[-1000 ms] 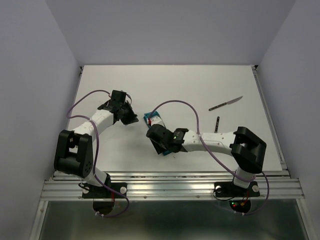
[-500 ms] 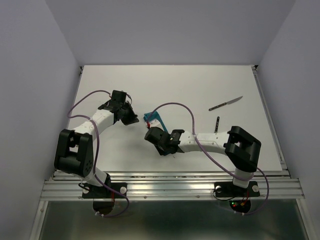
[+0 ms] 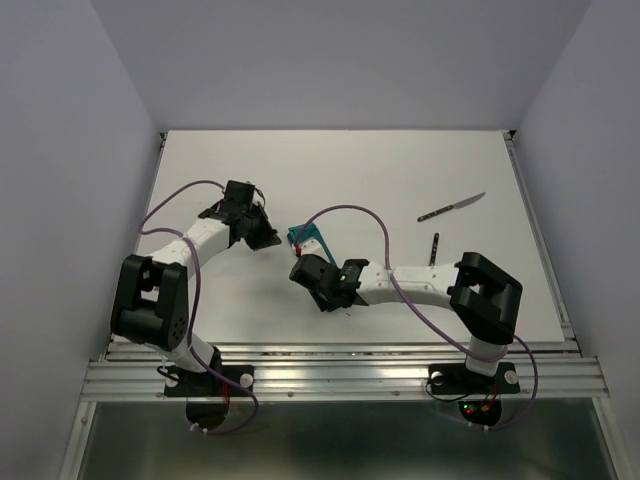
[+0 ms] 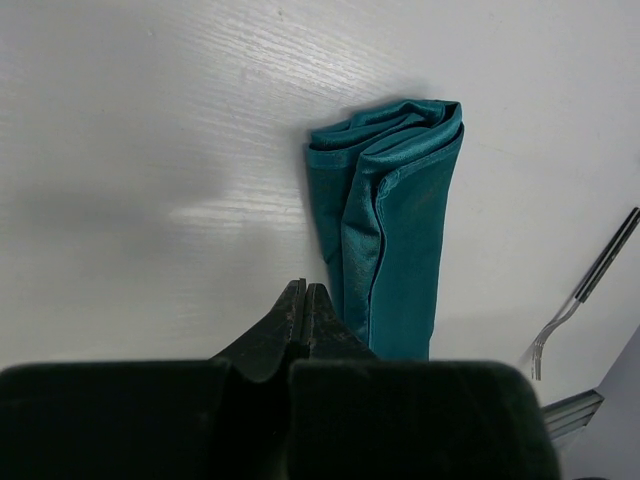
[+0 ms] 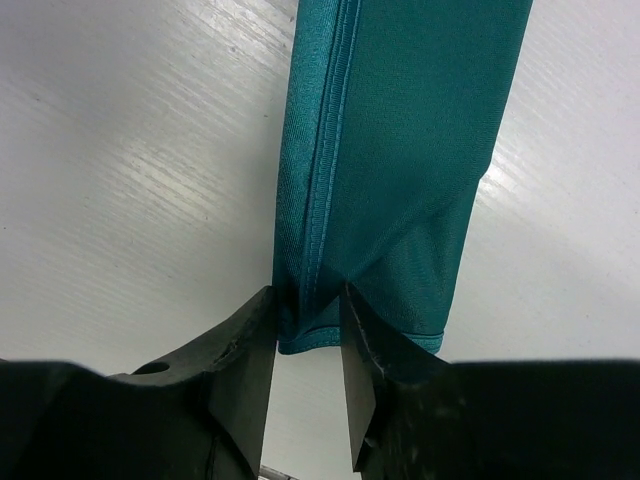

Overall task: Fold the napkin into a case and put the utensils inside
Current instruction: Smooth out the smaller rectangle-folded napkin at the center of the board.

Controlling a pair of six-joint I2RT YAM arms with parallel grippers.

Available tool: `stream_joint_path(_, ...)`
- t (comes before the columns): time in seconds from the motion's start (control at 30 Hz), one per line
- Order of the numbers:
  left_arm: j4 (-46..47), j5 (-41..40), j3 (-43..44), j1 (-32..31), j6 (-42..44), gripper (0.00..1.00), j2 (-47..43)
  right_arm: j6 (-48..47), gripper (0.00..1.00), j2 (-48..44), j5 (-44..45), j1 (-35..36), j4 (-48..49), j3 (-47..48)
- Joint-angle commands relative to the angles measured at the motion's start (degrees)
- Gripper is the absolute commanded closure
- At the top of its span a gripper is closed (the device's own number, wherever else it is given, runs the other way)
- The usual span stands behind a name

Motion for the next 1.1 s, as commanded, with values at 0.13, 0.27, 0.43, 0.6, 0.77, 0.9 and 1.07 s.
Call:
stream_joint_path(0.13,3.6,3.4,1.5,-1.4,1.3,1.00,5.1,1.0,0.71,-0.3,1.5,0.4,0.1,0.1)
stream_joint_path(0.27,4.1,3.1,2.9,-1.5,1.5,1.00,8.1,1.4,0.77,-0.3,1.8,0.4,0.1,-0.1)
stream_joint_path(0.43,4.8,2.5,4.4,-1.5,1.3,1.00,10.2,1.6,0.84,-0.5,2.2,0.4,0.1,-0.3)
stream_joint_path(0.6,4.9,2.1,6.2,-1.5,1.3,1.00,12.7,1.6,0.93,-0.6,2.2,0.4,0.1,-0.4)
stream_joint_path(0.77,5.3,2.1,7.2,-1.5,1.2,1.00,13.8,1.6,0.99,-1.7,2.3,0.4,-0.2,-0.5)
stream_joint_path(0.9,5.9,1.8,7.4,-1.6,1.0,1.00,15.3,1.0,0.99,-2.5,2.3,0.4,-0.6,-0.4)
stream_joint_path(1.07,7.1,2.2,6.6,-1.8,0.1,1.00,16.2,0.9,0.99,-2.7,2.1,1.0,-1.3,-0.4)
